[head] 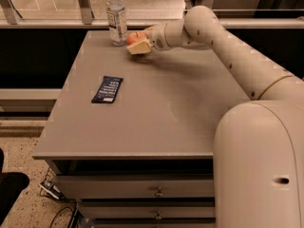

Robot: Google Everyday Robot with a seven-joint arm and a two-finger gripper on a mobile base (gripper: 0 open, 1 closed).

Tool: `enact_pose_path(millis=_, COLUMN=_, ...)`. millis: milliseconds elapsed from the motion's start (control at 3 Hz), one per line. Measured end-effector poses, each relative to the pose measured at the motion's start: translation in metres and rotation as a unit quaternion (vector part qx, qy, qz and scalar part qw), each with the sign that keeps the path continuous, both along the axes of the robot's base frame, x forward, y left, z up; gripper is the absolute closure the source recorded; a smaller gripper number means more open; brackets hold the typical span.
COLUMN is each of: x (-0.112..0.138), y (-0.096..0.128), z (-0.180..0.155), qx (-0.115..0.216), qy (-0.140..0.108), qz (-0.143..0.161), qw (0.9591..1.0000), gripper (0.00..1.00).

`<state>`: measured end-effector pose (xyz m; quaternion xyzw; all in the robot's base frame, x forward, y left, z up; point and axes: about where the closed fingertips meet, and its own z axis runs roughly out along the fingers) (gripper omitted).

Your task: Move apple near blue plastic bottle

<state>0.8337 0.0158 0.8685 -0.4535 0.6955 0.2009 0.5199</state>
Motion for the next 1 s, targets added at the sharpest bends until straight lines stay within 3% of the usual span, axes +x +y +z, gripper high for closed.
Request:
enact_pose_path(millis=667, x=-0.0002, y=0.0065, z=-0.0038, qx=0.000, qy=0.003, qz=0.004, qw=1.0000, gripper=0.13)
enact_pose_path(millis=1000, x=-0.0004, y=0.0095, z=-0.0055, qx=0.000, qy=0.004, qz=0.006, qw=1.0000, gripper=0.00)
